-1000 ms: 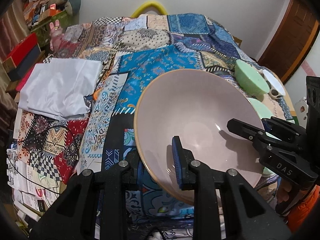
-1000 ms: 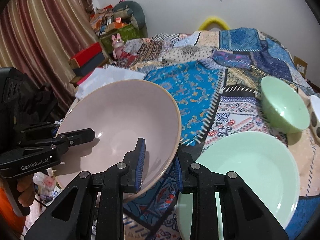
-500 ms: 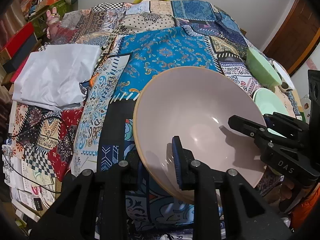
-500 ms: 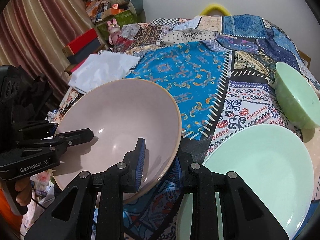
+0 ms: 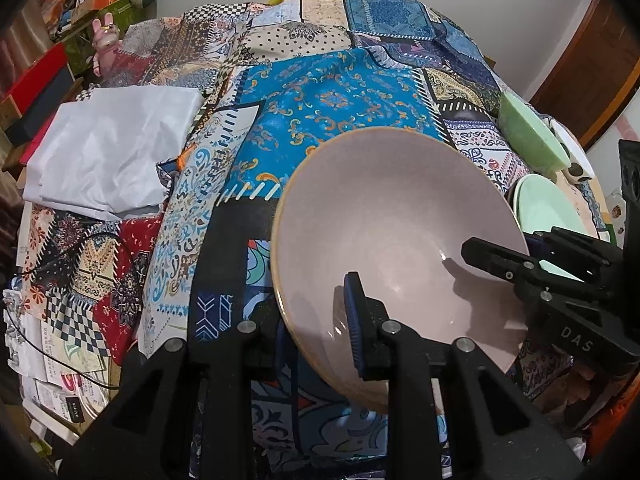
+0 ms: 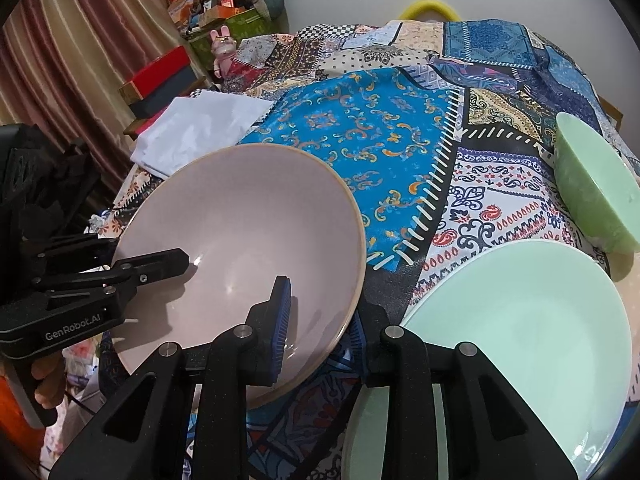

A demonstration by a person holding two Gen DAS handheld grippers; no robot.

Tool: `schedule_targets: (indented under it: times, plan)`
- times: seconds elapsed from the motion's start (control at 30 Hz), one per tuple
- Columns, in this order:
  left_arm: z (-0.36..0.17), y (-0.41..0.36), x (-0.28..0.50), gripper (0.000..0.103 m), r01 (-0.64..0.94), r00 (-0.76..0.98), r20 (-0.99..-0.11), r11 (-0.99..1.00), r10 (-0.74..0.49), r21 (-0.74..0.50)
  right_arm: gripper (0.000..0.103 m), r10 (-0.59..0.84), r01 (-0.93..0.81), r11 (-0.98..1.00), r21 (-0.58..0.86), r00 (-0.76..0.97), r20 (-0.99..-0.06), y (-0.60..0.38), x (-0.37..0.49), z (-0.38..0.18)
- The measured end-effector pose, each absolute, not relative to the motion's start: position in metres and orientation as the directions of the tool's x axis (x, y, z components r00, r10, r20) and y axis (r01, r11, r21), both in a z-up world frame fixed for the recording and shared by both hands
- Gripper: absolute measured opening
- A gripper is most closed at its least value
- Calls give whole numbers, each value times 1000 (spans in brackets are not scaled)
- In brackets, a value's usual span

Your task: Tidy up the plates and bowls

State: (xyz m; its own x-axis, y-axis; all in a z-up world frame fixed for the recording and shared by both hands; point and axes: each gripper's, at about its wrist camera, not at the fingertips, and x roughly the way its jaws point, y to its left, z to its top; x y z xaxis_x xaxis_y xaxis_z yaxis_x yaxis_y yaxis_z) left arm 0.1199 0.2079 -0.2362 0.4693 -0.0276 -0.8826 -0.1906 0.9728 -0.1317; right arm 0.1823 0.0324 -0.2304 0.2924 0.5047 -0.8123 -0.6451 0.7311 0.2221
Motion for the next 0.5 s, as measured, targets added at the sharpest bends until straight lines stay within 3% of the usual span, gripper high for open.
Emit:
schedule_targets:
  times: [0.5]
  plan:
    - [-192, 205, 109, 27, -236, 534, -845, 966, 36, -108, 27, 563, -626, 741, 241, 384, -732, -4, 181, -193]
